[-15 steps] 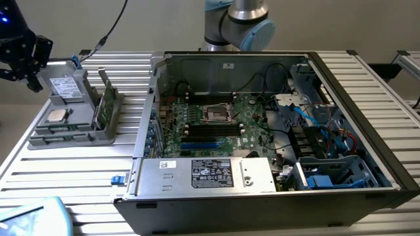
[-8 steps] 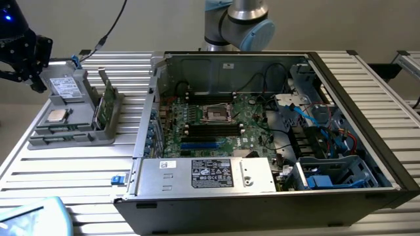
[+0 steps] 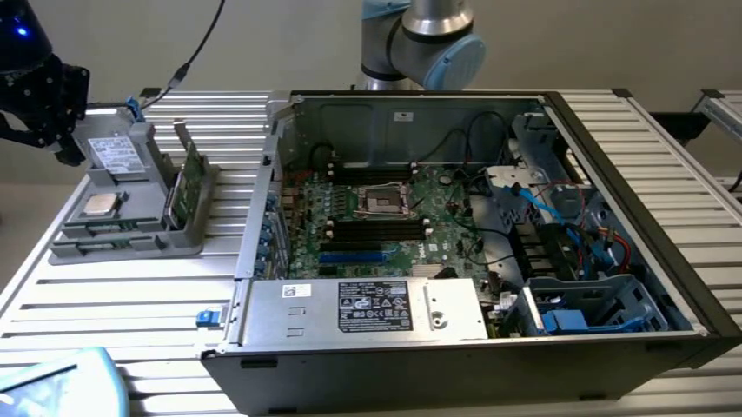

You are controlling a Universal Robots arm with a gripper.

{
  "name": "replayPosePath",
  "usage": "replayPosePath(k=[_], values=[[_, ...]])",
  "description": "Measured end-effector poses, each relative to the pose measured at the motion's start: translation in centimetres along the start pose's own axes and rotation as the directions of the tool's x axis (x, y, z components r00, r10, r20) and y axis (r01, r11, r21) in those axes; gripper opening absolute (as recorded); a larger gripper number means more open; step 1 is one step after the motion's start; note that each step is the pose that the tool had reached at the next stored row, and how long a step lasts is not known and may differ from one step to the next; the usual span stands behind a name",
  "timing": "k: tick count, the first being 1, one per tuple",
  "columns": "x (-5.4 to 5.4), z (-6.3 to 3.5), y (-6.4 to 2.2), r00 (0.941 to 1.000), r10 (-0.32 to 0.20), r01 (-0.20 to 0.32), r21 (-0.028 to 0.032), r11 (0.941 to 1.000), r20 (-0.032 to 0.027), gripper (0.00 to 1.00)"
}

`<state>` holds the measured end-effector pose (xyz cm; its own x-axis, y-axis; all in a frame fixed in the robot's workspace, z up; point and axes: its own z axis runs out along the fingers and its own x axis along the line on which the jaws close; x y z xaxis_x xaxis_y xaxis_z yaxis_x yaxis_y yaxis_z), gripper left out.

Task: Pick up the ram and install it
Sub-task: 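Pick up the ram and move it above insertion slot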

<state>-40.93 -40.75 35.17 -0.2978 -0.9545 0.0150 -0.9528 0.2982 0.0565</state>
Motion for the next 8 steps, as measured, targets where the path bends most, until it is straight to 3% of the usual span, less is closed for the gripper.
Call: replayPosePath(k=[4,8], values=[[0.00,0.20,-0.01,0.9973,-0.073,0.073,0.0014,0.9973,-0.0040,0.11],[-0.01,0.41,-0.02,0.9894,-0.145,0.145,0.0023,0.9894,-0.0083,0.11]])
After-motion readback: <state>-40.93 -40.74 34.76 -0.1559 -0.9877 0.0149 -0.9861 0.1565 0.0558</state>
